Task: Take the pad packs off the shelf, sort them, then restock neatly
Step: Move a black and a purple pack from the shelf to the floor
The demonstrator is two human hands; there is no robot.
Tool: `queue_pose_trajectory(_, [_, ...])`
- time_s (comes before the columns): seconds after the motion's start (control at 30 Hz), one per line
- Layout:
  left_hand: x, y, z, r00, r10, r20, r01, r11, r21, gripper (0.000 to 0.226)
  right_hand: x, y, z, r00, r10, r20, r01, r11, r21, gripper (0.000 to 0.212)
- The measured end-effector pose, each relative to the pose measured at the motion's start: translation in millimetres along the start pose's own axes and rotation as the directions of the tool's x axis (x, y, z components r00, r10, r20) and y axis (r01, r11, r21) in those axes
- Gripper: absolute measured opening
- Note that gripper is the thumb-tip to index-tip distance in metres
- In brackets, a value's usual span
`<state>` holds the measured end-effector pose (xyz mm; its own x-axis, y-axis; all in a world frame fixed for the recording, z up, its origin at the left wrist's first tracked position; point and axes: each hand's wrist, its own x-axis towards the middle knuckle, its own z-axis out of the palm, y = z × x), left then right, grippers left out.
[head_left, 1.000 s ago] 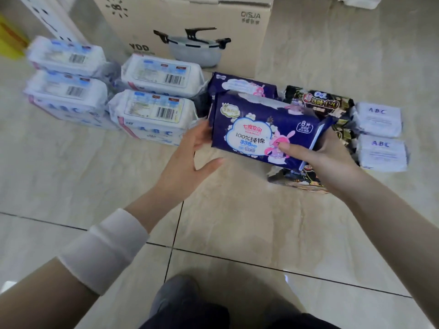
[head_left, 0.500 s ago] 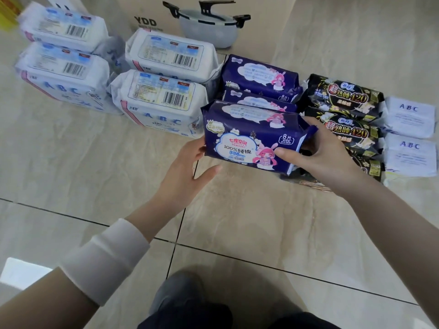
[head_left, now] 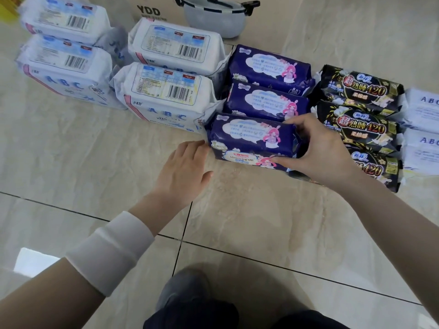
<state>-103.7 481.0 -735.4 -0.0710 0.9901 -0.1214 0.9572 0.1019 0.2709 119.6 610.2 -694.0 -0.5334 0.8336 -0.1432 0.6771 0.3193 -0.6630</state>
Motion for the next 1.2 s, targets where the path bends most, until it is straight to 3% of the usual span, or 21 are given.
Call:
queue_pose_trajectory(0.2, [-3, -1, 3, 1.000, 0.014, -0.011, -0.013, 1.000, 0.024, 0.060, -4, 6, 10, 0.998, -0.030, -0.058, 0.020, 0.988, -0.153, 0.075])
queue_pose_trajectory(0.33, [-4, 4, 2, 1.000, 0.014, -0.003, -0.014, 1.000, 0.003, 0.054, -5, 12, 12, 0.962, -0.244, -0.123, 0.191, 0.922, -0.336, 0.071])
queue_pose_trajectory(0.5, [-1, 9, 1, 0.999, 0.037, 0.030, -0.038, 0.999, 0.029, 0.051, -5, 22, 16, 0.945, -0.292, -0.146, 0.188, 0.851, -0.490, 0.074])
queue_pose_trajectory(1.2, [3, 21, 0, 0.995, -0.023, 0.097, 0.023, 1.000, -0.006, 0.050, -16, 23, 23, 0.910, -0.323, -0.262, 0.125, 0.814, -0.567, 0.063])
